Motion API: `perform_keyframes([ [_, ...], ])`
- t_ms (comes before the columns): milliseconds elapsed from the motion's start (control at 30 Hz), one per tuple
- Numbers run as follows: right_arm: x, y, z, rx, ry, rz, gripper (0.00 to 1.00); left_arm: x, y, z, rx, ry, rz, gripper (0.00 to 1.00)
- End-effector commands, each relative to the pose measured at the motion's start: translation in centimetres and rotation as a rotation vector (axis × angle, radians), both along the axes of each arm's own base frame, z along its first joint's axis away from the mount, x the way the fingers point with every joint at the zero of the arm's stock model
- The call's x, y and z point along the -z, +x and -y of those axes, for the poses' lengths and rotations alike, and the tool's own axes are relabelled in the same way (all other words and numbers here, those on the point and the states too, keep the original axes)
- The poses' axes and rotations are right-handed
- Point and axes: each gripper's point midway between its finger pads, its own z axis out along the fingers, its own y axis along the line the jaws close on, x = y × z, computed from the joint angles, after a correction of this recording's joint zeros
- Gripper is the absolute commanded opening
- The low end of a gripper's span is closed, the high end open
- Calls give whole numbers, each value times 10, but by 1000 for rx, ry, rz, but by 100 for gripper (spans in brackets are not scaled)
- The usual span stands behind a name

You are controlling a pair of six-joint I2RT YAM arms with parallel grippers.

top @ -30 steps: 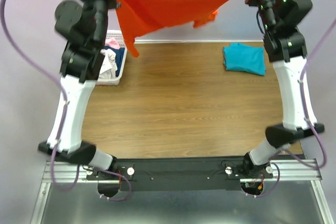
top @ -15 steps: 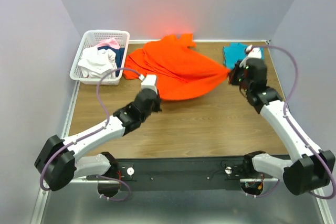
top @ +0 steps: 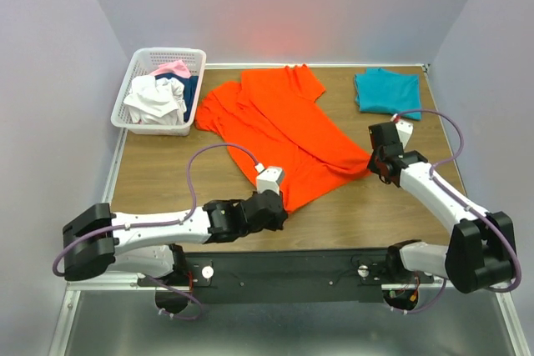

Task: Fold and stack the t-shirts
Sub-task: Flatten the tshirt out

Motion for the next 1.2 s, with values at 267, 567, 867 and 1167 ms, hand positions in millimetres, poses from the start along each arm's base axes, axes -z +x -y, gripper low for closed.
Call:
perform_keyframes([
  [267,-61,-21,20,63,-29,115,1,-60,-59,0,95,-95,-30,0],
  [567,-38,-56,23,168,4,-49,7,-39,-115,9,310,-59,-144,0],
  [867,-21,-101,31,257,5,-186,16,-22,-140,26,462,-59,-203,11],
  [1167,-29,-119,56,460,-96,-202,66,-7,-171,12,527,-31,-305,83],
])
